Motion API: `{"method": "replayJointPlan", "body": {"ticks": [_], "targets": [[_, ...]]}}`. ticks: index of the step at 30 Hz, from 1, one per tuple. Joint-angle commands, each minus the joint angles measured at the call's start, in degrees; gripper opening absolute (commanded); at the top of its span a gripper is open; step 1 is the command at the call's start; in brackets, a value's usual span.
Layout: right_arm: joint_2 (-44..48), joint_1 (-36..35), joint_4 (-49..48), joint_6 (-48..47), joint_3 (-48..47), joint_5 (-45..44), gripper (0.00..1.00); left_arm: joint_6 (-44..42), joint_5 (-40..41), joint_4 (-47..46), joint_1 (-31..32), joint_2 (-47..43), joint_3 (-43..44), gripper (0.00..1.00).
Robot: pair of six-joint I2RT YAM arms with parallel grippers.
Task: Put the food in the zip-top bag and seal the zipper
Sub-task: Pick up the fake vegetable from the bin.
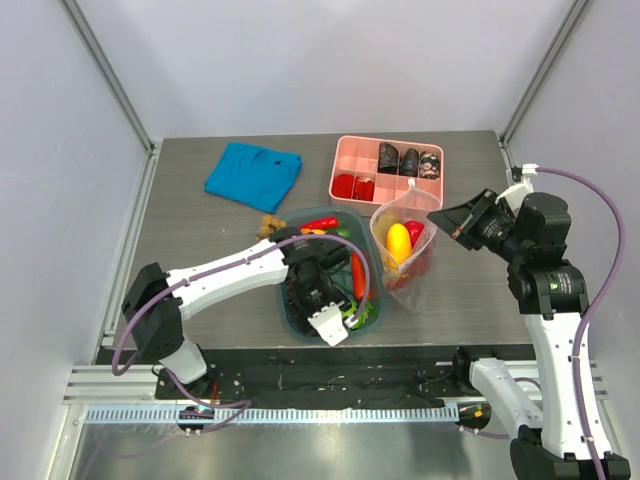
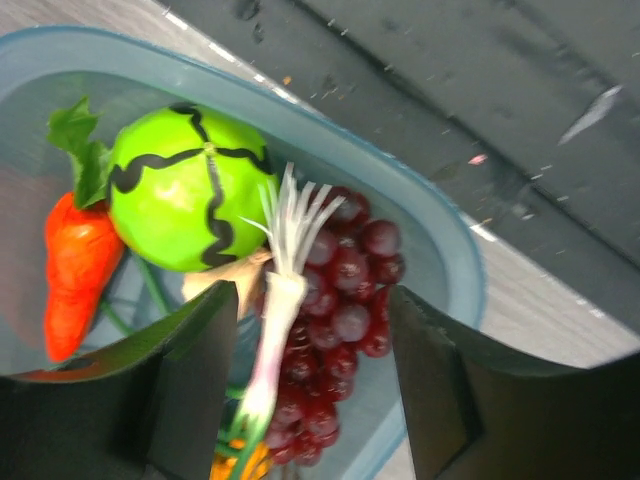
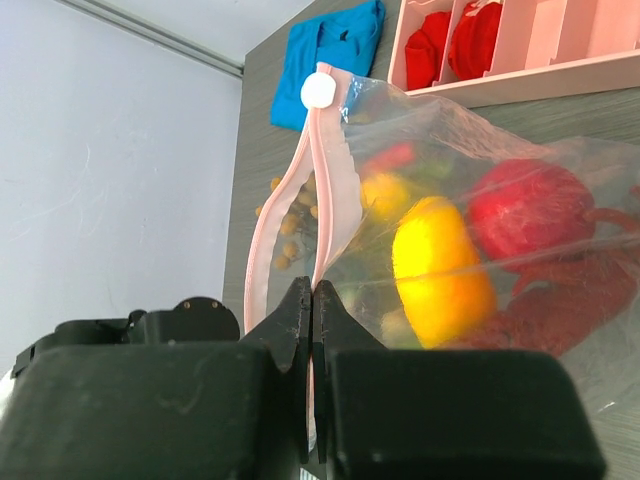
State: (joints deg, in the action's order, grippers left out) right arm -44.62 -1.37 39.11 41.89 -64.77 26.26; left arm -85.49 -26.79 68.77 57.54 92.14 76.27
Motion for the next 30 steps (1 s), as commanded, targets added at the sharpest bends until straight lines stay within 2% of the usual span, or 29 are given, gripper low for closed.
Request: {"method": "replayJointPlan", "body": {"ticks": [1, 6, 11, 14, 18, 20, 26, 30], "targets": [[0.76, 0.13, -2.73, -0.84, -0.18, 0.28, 0.01, 2.08, 8.14, -5.13, 3.97, -0.38, -0.07, 0.61], [0.94, 0.22, -2.55, -0.93, -0.09, 0.37, 0.01, 2.79, 15.0, -6.98, 6.71, 0.5, -1.38, 0.56], [1.12, 0.14, -2.46, -0.93, 0.26, 0.11, 0.01, 1.56, 16.77, -4.62, 7.68, 1.73, -0.77, 0.49], [1.12, 0.14, -2.64, -0.93, 0.35, 0.28, 0.01, 0.33, 17.64, -3.91, 8.03, 2.08, -0.6, 0.38], [1.38, 0.14, -2.64, -1.02, 0.26, 0.11, 0.01, 0.15, 18.26, -2.68, 8.29, 1.91, 1.33, 0.1], [1.38, 0.14, -2.64, -1.2, 0.35, -0.07, 0.01, 2.07, 17.21, -1.1, 8.38, 0.94, 4.13, 0.0], [1.29, 0.14, -2.73, -0.67, 0.44, 0.37, 0.01, 9.64, 11.68, 4.43, 8.47, -4.23, 14.15, 0.0], [1.29, 0.14, -3.34, -0.32, 0.35, 0.55, 0.01, 14.46, 11.14, 4.62, 8.2, -9.68, 15.58, 0.0]]}}
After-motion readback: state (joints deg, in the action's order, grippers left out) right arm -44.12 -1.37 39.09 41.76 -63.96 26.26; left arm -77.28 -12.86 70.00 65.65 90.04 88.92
